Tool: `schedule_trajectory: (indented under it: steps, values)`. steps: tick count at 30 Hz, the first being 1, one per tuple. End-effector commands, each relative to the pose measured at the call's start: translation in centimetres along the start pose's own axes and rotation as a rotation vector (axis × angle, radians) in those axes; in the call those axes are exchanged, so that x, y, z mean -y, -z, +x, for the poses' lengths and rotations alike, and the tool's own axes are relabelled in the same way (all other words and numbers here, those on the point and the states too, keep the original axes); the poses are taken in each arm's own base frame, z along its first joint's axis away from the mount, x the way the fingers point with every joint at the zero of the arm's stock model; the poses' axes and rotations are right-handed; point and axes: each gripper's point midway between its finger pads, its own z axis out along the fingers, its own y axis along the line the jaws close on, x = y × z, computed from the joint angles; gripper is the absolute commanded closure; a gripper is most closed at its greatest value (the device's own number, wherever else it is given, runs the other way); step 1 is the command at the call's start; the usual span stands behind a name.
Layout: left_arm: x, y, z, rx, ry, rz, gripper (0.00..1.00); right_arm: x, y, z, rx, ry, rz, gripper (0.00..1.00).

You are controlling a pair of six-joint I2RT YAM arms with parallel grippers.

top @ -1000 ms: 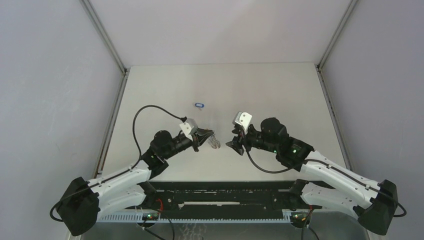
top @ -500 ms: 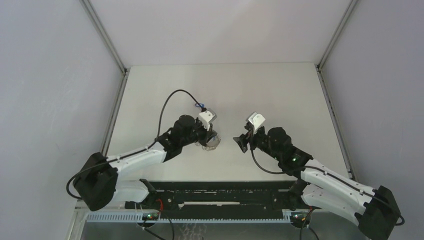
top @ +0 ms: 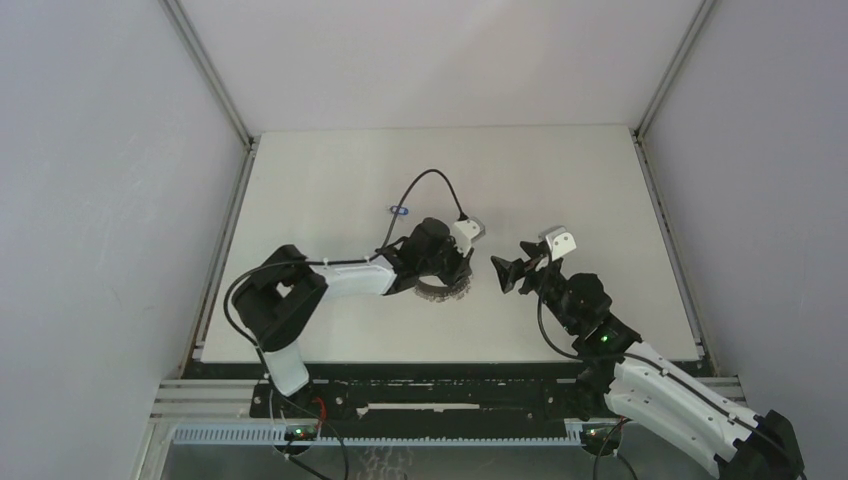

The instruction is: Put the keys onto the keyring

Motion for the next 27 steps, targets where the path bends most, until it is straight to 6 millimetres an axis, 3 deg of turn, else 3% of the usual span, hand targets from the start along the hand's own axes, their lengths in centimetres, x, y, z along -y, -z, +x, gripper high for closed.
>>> schedule_trajectory:
  steps: [1,6,13,15,16,17,19,27]
  values:
    - [1.2,-0.9,-4.7,0.102,-0.026,0.041,0.83,0.7,-0.1,-2.0,0.080,-0.043,0.040,0.31]
    - [0.6,0.5,-5.8,0.138,-0.032,-0.008,0.72,0.9,-0.1,-1.9,0.081,-0.052,0.051,0.31]
    - [-1.0,4.2,-6.3,0.195,-0.002,-0.084,0.57,1.2,0.1,-2.0,0.086,-0.073,0.058,0.29]
    - [-1.7,5.5,-6.2,0.214,0.031,-0.102,0.30,1.7,0.2,-2.0,0.081,-0.085,0.080,0.28]
    - [-2.1,6.1,-6.0,0.224,0.052,-0.113,0.07,1.9,0.3,-2.1,0.081,-0.095,0.087,0.27]
    - [-2.6,7.3,-6.3,0.249,0.077,-0.127,0.01,2.0,0.4,-2.0,0.066,-0.102,0.090,0.26]
    - [-3.5,8.9,-5.0,0.261,0.123,-0.164,0.00,2.4,0.9,-2.2,0.050,-0.120,0.106,0.02]
    - [-6.2,17.8,-2.9,0.390,0.301,-0.392,0.00,3.9,5.1,-4.1,0.089,-0.261,0.193,0.00]
